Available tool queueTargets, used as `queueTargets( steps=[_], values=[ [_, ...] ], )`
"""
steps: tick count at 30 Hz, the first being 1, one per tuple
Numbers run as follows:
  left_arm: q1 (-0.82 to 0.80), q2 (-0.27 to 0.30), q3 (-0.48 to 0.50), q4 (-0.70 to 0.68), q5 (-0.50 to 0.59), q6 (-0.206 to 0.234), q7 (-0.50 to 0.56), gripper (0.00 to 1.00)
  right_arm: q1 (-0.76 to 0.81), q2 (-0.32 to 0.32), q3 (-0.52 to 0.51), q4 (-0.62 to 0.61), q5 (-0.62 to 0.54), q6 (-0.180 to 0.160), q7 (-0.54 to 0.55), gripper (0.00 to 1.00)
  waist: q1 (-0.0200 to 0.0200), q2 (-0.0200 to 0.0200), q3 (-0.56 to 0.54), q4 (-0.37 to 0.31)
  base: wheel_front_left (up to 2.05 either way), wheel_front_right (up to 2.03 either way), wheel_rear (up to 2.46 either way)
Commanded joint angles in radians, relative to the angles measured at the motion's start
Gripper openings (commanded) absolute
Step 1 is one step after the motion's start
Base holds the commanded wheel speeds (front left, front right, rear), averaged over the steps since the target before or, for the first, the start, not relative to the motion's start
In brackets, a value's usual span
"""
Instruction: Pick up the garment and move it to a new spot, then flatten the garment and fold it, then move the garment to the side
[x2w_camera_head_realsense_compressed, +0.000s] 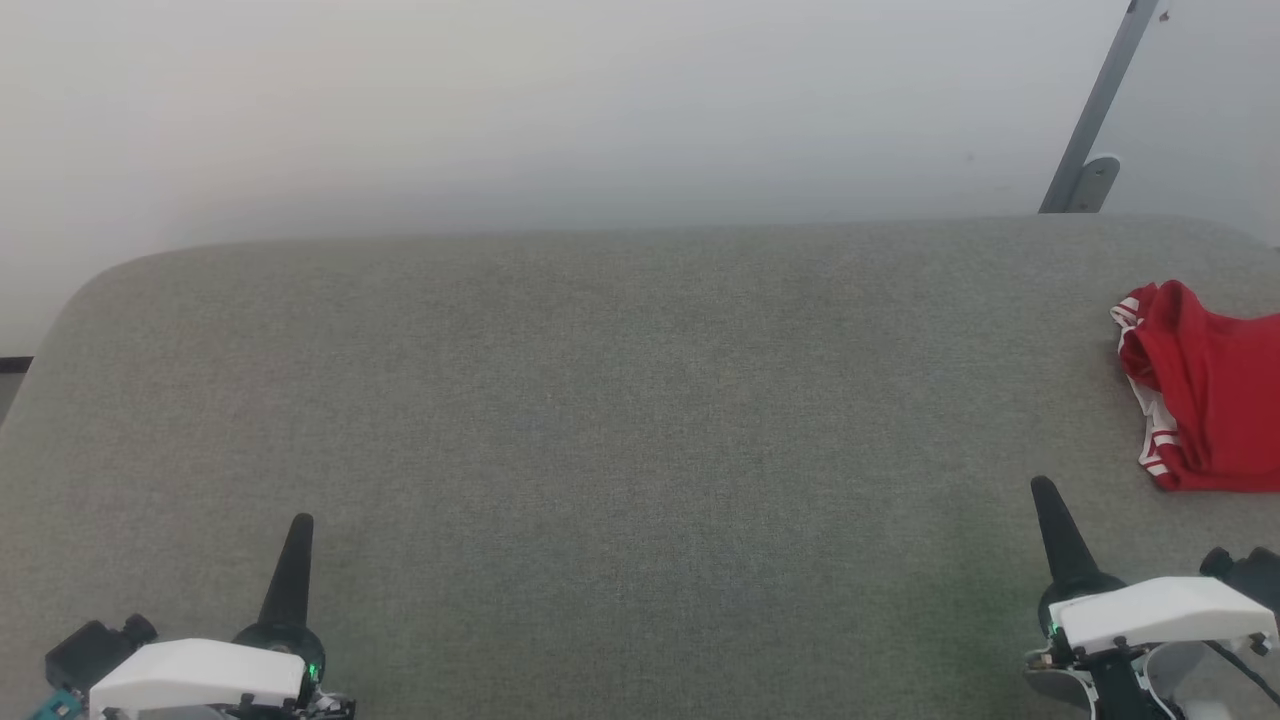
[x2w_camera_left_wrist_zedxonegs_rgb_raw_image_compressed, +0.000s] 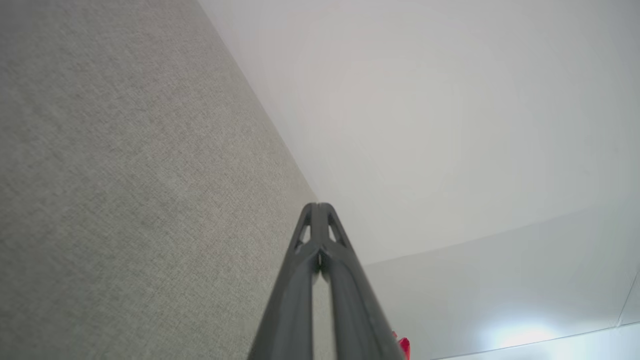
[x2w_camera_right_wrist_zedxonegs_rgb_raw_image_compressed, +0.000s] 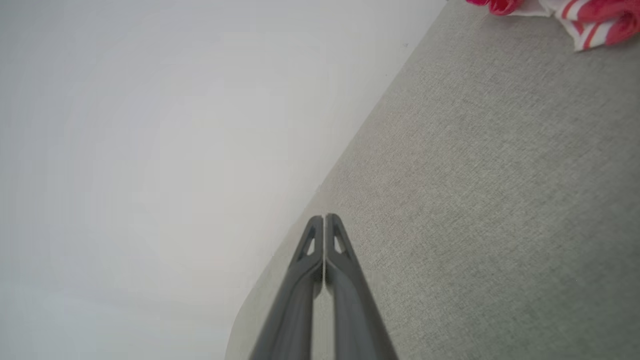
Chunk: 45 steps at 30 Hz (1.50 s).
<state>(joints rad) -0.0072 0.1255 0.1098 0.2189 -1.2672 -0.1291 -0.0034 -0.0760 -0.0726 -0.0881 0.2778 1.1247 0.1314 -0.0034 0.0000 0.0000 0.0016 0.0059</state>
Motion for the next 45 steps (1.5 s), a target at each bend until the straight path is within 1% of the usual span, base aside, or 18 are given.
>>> queueTargets(
  steps=[1, 16, 45],
  values=[
    [-0.028, 0.002, 0.005, -0.004, -0.029, -0.002, 0.008, 0.0, -0.02, 0.001, -0.002, -0.014, 0.031, -0.001, 0.008, 0.0, 0.0, 0.0, 0.0, 0.0, 0.0, 0.0, 0.0],
    [-0.053, -0.024, 0.006, 0.005, -0.131, -0.002, 0.044, 0.0, -0.025, 0.008, -0.01, -0.021, 0.179, -0.001, 0.045, 0.0, 0.0, 0.0, 0.0, -0.002, 0.0, 0.0, 0.0],
    [-0.096, -0.063, 0.006, 0.021, -0.29, -0.003, 0.102, 0.0, -0.035, 0.021, -0.024, -0.033, 0.41, -0.001, 0.102, 0.0, 0.0, 0.0, 0.001, -0.005, 0.0, 0.0, 0.0]
  ],
)
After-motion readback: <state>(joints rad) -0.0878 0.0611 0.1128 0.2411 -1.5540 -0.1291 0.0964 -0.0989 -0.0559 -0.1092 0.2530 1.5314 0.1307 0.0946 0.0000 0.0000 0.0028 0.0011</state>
